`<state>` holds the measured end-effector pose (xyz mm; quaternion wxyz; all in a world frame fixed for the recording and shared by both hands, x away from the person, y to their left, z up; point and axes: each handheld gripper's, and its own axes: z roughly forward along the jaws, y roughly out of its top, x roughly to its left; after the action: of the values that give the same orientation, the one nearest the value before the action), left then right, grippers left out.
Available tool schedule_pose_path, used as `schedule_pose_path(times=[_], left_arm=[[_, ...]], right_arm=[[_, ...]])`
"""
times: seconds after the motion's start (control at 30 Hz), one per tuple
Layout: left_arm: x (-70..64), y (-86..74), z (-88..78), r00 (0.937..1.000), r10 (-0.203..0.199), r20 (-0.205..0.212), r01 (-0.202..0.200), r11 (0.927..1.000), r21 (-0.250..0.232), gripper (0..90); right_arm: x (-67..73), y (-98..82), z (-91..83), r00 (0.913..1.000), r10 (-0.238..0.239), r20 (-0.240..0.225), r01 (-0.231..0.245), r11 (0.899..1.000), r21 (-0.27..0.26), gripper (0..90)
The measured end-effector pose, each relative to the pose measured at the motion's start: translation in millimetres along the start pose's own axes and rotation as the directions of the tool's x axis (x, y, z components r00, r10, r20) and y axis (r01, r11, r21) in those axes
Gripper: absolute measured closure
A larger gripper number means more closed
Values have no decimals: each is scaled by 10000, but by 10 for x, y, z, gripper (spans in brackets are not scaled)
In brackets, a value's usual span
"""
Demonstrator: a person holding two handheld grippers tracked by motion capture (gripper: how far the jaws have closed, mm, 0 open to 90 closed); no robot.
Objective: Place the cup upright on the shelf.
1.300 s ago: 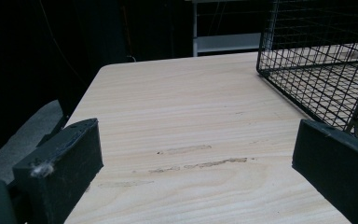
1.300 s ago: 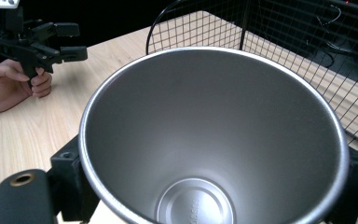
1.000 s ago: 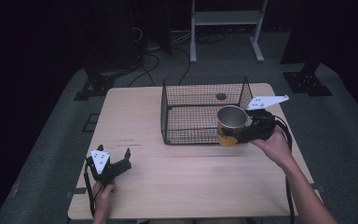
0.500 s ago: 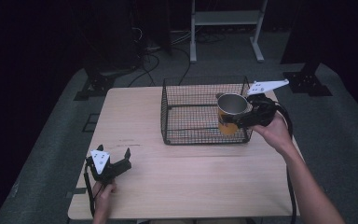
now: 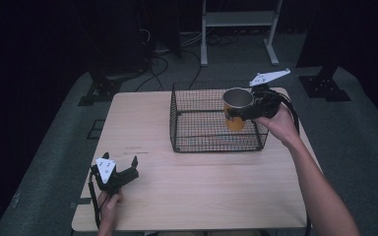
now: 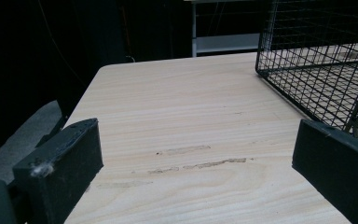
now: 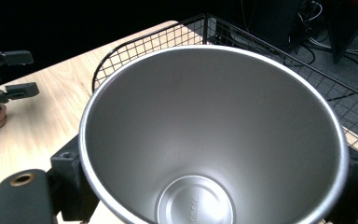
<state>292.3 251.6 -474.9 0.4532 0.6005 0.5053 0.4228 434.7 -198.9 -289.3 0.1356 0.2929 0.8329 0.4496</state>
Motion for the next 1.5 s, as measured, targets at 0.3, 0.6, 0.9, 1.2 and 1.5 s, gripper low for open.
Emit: schedule_pose_path(times=[0.3,0.6,0.9,1.2,1.5], left_arm=[[1,0,-2,10000,-19,9,19,10000,-17,8],[2,0,-2,10000,-24,11,24,10000,-21,8],[3,0,-4,10000,-19,16,19,10000,-22,8],[4,-1,-4,10000,-46,16,46,10000,-25,8],[5,-1,-5,10000,-66,22,66,10000,-39,8]], right_arm=[[-60,112,239,9997,-92,-229,101,9992,396,128],[-144,174,471,9983,13,-587,20,9985,553,127],[-180,227,692,9973,-15,-730,59,9982,601,127],[-220,213,941,9948,130,-1014,-69,9982,602,126],[-248,231,1172,9924,82,-1225,27,9961,884,126]])
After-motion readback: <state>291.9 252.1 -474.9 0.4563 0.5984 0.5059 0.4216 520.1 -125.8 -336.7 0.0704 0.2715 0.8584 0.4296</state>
